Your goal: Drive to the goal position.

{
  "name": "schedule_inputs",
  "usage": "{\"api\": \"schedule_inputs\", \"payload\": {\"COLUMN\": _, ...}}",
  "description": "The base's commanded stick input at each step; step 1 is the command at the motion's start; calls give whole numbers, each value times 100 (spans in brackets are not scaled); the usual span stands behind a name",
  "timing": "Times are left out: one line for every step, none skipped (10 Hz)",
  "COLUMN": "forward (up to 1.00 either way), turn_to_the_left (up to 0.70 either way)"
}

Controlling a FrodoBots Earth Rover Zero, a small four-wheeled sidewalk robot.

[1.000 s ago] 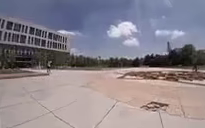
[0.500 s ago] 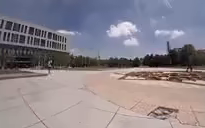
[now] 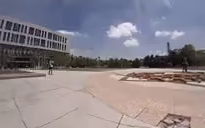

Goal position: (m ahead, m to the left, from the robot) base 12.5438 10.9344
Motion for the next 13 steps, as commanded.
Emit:
{"api": "schedule_inputs", "payload": {"forward": 50, "turn_to_the_left": 0}}
{"api": "schedule_inputs", "payload": {"forward": 0, "turn_to_the_left": 0}}
{"api": "schedule_inputs", "payload": {"forward": 0, "turn_to_the_left": 0}}
{"api": "schedule_inputs", "payload": {"forward": 0, "turn_to_the_left": 0}}
{"api": "schedule_inputs", "payload": {"forward": 0, "turn_to_the_left": 0}}
{"api": "schedule_inputs", "payload": {"forward": 0, "turn_to_the_left": 0}}
{"api": "schedule_inputs", "payload": {"forward": 0, "turn_to_the_left": 0}}
{"api": "schedule_inputs", "payload": {"forward": 0, "turn_to_the_left": 0}}
{"api": "schedule_inputs", "payload": {"forward": 0, "turn_to_the_left": 0}}
{"api": "schedule_inputs", "payload": {"forward": 0, "turn_to_the_left": 0}}
{"api": "schedule_inputs", "payload": {"forward": 2, "turn_to_the_left": 0}}
{"api": "schedule_inputs", "payload": {"forward": 26, "turn_to_the_left": 0}}
{"api": "schedule_inputs", "payload": {"forward": 35, "turn_to_the_left": 0}}
